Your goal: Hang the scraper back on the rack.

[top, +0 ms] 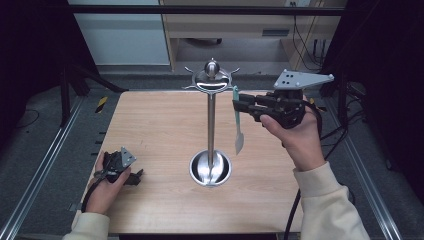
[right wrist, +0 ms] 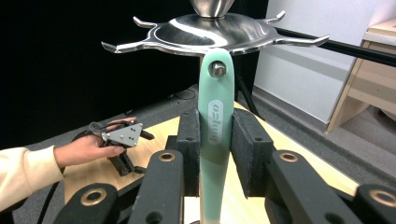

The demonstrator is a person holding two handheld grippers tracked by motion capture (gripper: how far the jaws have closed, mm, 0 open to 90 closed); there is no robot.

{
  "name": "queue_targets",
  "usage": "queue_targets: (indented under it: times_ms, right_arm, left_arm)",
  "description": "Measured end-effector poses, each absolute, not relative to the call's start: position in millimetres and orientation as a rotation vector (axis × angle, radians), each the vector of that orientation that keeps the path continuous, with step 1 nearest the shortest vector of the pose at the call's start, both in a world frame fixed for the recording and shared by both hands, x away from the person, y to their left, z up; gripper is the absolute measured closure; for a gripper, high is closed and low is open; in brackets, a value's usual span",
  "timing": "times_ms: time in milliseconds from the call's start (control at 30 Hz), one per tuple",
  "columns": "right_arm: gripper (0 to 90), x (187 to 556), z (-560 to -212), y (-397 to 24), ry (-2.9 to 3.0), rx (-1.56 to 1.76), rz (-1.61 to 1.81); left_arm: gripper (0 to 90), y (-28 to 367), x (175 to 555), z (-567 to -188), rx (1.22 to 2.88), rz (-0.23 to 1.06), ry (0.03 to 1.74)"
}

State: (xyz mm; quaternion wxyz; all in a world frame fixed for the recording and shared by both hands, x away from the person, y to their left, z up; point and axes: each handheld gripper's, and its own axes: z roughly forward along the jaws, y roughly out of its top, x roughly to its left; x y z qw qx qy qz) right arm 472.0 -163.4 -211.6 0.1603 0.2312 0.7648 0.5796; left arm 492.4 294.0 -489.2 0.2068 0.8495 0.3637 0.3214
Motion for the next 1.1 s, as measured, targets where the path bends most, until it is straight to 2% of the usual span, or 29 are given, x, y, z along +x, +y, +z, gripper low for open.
queue_targets:
  times_ms: [367,633,667,1100]
  right_arm:
    - [70.2,469.2,-210.0,-168.0,2.192,0.671,1.628]
    - [63.2,465.1,-213.3,-175.3,2.181,0.705,1.550]
    - [58.7,463.6,-215.4,-176.8,2.172,0.716,1.519]
    - [26.9,457.3,-236.4,-193.6,1.985,0.852,1.428]
  left_arm:
    - [2.8,293.7,492.5,-489.3,2.372,0.895,1.010]
    - [2.8,293.1,492.5,-489.4,2.372,0.893,1.008]
    - [2.8,293.3,492.5,-489.5,2.371,0.893,1.008]
    - [2.8,295.3,491.9,-487.7,2.353,0.902,1.019]
